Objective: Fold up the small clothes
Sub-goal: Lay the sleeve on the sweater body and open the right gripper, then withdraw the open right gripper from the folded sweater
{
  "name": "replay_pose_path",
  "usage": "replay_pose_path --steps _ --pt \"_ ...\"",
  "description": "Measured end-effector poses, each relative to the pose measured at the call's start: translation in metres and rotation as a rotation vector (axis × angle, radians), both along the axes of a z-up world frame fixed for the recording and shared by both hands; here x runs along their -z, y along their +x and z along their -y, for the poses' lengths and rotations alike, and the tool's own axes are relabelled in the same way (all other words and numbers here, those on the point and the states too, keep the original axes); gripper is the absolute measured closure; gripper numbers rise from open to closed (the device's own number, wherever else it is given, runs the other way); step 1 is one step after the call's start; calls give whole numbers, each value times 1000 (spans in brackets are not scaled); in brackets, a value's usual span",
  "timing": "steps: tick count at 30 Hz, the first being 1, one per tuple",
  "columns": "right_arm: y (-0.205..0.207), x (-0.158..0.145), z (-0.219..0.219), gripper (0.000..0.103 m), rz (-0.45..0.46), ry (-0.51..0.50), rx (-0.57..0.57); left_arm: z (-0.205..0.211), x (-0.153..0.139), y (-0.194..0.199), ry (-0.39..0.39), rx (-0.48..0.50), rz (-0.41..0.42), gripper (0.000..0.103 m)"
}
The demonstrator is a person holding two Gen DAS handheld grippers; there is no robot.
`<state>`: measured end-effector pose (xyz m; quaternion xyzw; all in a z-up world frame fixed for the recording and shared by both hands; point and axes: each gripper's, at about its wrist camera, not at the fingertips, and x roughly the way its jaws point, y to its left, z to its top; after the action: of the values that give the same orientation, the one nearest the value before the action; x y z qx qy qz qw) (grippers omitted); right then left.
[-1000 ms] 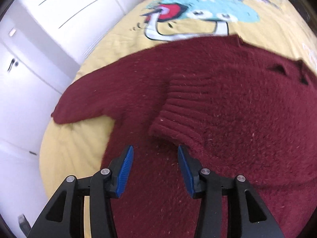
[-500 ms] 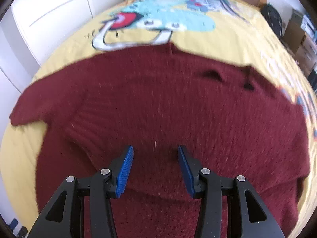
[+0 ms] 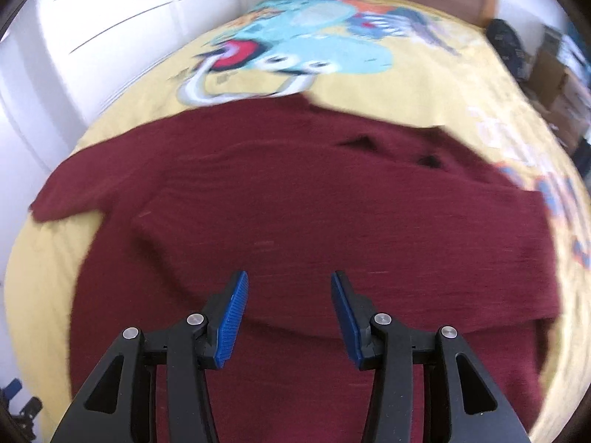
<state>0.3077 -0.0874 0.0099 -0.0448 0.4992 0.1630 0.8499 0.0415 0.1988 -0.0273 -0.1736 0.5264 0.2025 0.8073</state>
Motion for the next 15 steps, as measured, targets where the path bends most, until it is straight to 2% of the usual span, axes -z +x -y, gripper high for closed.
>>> replay_pose_path --steps 5,10,15 --pt "23 -2 68 54 23 -63 123 10 1 8 -35 6 -3 1" --pt "37 8 130 54 8 -93 227 16 -2 13 -13 17 -11 1" --pt "40 30 166 54 -51 -74 296 17 -6 14 30 13 -18 1"
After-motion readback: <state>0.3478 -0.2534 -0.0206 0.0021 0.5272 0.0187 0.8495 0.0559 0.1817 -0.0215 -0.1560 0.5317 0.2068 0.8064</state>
